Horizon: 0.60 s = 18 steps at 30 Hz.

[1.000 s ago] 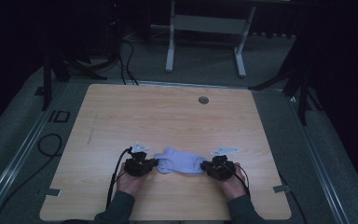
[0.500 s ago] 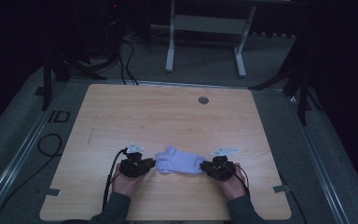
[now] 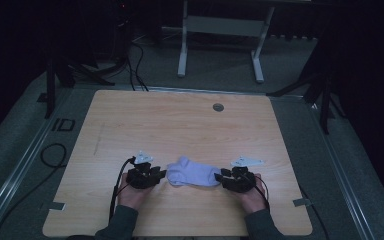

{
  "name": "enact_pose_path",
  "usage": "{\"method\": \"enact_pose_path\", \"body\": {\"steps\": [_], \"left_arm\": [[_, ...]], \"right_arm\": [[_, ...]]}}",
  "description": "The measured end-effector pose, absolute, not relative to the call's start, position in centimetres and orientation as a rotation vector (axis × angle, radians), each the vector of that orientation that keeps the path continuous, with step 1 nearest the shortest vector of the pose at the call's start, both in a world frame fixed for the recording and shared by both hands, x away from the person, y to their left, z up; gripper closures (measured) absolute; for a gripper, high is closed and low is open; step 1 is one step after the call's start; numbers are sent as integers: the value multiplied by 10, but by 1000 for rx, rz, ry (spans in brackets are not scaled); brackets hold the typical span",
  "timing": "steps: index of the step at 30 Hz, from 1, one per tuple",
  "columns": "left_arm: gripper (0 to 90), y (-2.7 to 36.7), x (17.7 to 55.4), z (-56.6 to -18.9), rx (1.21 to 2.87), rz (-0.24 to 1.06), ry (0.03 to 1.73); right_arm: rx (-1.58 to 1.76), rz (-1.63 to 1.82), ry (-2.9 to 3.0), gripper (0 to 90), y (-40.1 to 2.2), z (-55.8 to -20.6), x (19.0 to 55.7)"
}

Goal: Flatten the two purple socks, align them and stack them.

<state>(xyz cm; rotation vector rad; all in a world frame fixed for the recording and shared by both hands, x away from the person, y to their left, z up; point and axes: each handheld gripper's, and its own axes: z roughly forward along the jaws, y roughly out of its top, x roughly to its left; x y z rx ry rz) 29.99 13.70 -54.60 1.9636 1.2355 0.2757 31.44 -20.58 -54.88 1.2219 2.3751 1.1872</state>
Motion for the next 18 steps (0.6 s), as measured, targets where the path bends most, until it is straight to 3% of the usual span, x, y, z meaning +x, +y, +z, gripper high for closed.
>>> {"method": "enact_pose_path", "body": {"steps": [6, 18], "left_arm": [[639, 138, 299, -544, 1984, 357, 1238], [615, 144, 303, -545, 1985, 385, 1265]], "right_arm": [[1302, 1191, 2285, 567, -219, -551, 320], [1354, 1136, 2219, 561, -236, -555, 326]]}}
